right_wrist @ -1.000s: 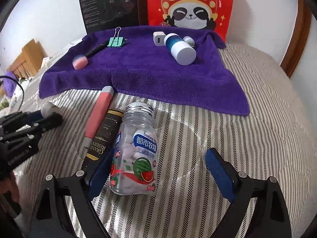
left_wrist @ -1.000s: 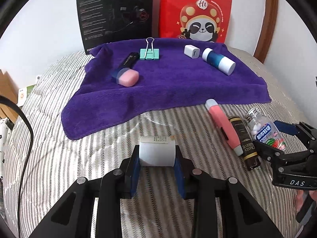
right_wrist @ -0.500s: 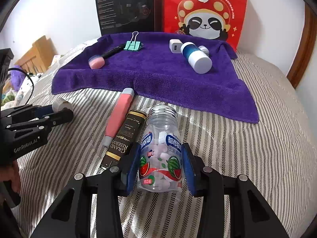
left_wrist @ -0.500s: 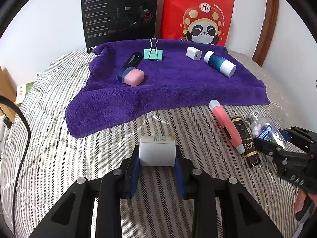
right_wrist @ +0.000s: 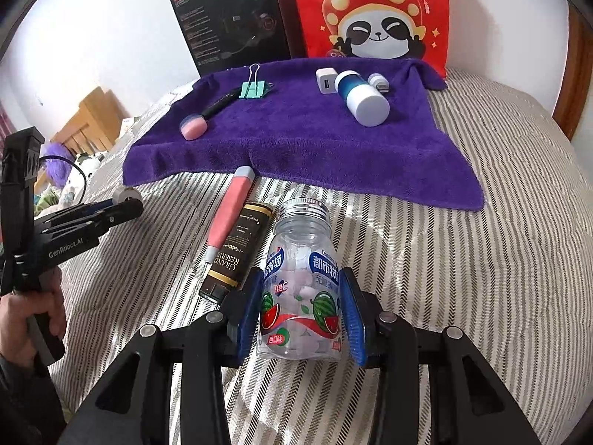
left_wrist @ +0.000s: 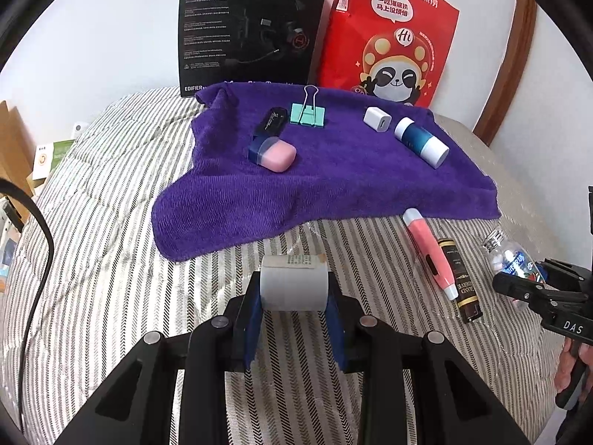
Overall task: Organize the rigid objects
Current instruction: 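Carry tape roll and candy bottle onto the towel while both tools open to release, then grasp the pink tube with the left tool, then grasp the black Grand Reserve tube with the right tool while the left tool holds the pink tube, then carry pink tube and black tube onto the towel while both tools open to release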
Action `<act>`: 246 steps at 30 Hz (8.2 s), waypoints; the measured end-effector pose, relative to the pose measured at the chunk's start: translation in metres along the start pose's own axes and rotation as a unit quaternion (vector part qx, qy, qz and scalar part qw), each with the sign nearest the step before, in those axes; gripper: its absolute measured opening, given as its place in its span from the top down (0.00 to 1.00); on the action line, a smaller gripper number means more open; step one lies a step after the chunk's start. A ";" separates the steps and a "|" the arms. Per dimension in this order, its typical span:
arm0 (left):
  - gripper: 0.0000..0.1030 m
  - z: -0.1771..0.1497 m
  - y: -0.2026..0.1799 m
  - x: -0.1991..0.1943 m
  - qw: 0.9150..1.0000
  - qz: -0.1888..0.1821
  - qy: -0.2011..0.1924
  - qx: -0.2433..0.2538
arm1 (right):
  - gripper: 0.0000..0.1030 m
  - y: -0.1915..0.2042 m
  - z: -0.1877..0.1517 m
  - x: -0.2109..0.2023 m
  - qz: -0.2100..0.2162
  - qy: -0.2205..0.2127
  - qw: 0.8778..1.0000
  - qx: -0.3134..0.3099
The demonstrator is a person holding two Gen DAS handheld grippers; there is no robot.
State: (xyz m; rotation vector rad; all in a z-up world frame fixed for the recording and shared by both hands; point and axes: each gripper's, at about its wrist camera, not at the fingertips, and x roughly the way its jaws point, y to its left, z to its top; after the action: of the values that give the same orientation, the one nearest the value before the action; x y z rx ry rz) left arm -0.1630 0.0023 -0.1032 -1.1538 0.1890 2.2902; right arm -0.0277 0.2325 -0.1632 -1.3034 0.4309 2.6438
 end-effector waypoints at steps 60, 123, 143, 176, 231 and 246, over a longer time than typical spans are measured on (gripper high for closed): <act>0.71 0.137 -0.037 0.127 0.981 -0.050 0.064 0.178 | 0.59 0.004 0.135 0.101 0.010 0.060 0.983 -0.173; 0.01 0.013 -0.104 0.051 0.993 0.083 0.030 0.080 | 0.00 -0.048 -0.050 -0.064 0.012 0.014 0.995 0.100; 0.84 0.005 -0.094 0.032 0.997 -0.021 0.002 0.071 | 0.01 -0.020 -0.047 -0.045 0.019 0.012 0.996 0.092; 0.84 -0.011 -0.005 0.010 1.000 -0.025 0.007 0.001 | 0.74 0.059 0.004 0.032 -0.106 -0.020 0.994 -0.020; 0.84 0.086 -0.018 0.050 0.996 -0.072 0.032 0.046 | 0.77 -0.038 0.115 0.036 -0.014 0.031 0.999 -0.041; 0.84 0.102 -0.032 0.086 0.993 -0.072 0.058 0.079 | 0.77 -0.045 0.131 0.070 -0.014 0.064 0.995 -0.077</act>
State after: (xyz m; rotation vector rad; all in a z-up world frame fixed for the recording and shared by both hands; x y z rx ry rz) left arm -0.2574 0.1016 -0.1024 -1.1800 0.3150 2.0445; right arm -0.1561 0.3189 -0.1517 -1.5188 0.2256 2.6244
